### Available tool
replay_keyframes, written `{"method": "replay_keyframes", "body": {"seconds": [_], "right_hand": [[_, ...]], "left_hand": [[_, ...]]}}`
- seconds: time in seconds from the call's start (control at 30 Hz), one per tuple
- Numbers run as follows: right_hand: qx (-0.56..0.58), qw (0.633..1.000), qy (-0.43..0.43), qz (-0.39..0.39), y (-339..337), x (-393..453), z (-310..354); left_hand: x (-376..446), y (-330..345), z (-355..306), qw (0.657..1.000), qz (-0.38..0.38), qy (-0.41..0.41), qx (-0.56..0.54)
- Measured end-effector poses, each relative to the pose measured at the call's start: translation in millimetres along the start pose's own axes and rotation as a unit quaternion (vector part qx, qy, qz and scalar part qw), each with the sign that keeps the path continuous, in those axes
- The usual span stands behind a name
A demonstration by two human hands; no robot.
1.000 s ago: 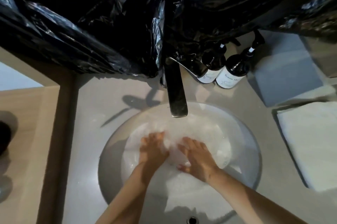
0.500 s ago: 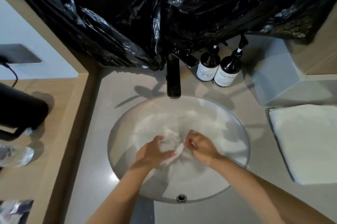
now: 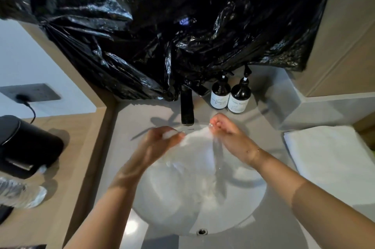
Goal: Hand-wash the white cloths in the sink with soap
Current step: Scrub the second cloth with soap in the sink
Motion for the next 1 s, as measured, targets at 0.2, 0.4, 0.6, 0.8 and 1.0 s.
{"method": "replay_keyframes", "body": {"seconds": [0.2,0.4,0.6,0.8,1.0], "right_hand": [[0.06,0.993,-0.091,-0.034,-24.4,10.2,87.4],[0.026,0.988,-0.136,-0.068,-46.5,13.5,103.5],[-0.055,0.995,-0.072,-0.047,-22.4,11.7,7.7],[-0.299,0.953,-0.037,0.013,13.1,-6.5,-109.5],[-0.375,0.918,-0.013,0.13,44.3,-32.2,-175.3]], "left_hand": [[6.4,-43.5,-69.1,0.995,-0.009,0.097,-0.013],[6.3,-56.2,-77.6,0.983,0.015,0.142,0.112],[8.9,-15.1,-2.5,0.961,-0.029,0.076,0.266],[-16.1,56.9,72.0,0.932,-0.018,0.099,0.349],[-33.1,116.6,118.0,0.934,0.131,0.046,0.329]]}}
Point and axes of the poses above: each hand's wrist, its own x-axis towards the middle knuckle, its own y-axis out of the palm, z = x × y, the point moved 8 cm from there along x, towards the middle knuckle, and after that the axes turned 10 degrees about -z, right-handed, at the moved point
